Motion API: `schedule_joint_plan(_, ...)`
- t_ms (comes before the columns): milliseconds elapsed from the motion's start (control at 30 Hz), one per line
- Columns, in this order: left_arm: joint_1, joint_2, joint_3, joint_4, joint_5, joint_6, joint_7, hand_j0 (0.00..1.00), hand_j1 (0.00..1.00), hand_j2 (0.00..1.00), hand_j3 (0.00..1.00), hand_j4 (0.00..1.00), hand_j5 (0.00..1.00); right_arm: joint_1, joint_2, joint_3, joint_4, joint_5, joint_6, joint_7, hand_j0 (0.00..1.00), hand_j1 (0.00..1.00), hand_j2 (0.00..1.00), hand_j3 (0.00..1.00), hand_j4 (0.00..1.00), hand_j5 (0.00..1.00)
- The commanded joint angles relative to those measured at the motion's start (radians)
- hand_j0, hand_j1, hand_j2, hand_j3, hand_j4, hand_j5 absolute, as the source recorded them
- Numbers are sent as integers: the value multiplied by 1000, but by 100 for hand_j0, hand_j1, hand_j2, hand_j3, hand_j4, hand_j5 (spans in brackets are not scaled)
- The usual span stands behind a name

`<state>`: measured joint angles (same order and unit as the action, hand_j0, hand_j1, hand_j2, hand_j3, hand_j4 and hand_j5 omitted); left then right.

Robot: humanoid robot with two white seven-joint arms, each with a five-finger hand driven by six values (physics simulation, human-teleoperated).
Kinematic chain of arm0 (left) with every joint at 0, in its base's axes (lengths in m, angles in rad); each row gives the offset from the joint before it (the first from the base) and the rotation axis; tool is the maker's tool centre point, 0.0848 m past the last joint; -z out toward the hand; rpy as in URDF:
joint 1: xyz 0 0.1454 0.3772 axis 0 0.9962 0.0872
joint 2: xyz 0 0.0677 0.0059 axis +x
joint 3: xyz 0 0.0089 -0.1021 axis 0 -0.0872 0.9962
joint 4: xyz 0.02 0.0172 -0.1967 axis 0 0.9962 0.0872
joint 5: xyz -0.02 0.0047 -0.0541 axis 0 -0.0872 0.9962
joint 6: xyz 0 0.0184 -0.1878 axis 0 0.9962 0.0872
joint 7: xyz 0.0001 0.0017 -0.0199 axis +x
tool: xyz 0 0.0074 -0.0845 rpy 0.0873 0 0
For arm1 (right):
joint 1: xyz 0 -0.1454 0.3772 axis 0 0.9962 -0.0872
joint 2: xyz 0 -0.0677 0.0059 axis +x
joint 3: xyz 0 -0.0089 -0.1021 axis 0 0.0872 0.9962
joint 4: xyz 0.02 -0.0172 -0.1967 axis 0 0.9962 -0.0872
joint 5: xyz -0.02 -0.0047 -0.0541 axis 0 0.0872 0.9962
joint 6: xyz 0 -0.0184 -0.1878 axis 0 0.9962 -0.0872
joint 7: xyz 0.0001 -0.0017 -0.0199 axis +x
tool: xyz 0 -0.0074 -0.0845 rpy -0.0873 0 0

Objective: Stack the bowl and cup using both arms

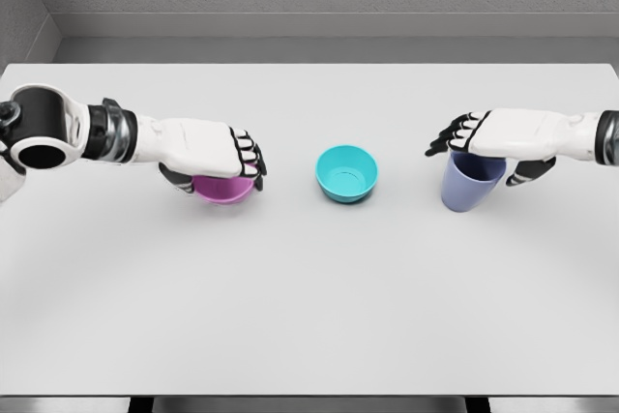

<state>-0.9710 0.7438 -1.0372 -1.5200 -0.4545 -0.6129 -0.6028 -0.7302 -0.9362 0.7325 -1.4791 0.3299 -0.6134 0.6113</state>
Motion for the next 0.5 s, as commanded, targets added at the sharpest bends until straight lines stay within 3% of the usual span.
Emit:
schedule_joint_plan(0, -2, -29, 2, 0, 4, 2, 0, 64, 64, 64, 64, 64, 64, 0, 4, 4, 0, -3, 3, 0, 100, 100, 100, 100, 100, 100)
schedule_joint_plan(367, -77, -159, -1, 12, 0, 2, -2, 64, 64, 64, 64, 64, 64, -2, 17, 5, 22, 4, 3, 0, 100, 100, 100, 100, 100, 100)
schedule_joint_plan(467, -95, -236, -4, 124, -3, 2, -8, 65, 65, 65, 65, 65, 65, -2, 17, 5, 22, 4, 3, 0, 100, 100, 100, 100, 100, 100)
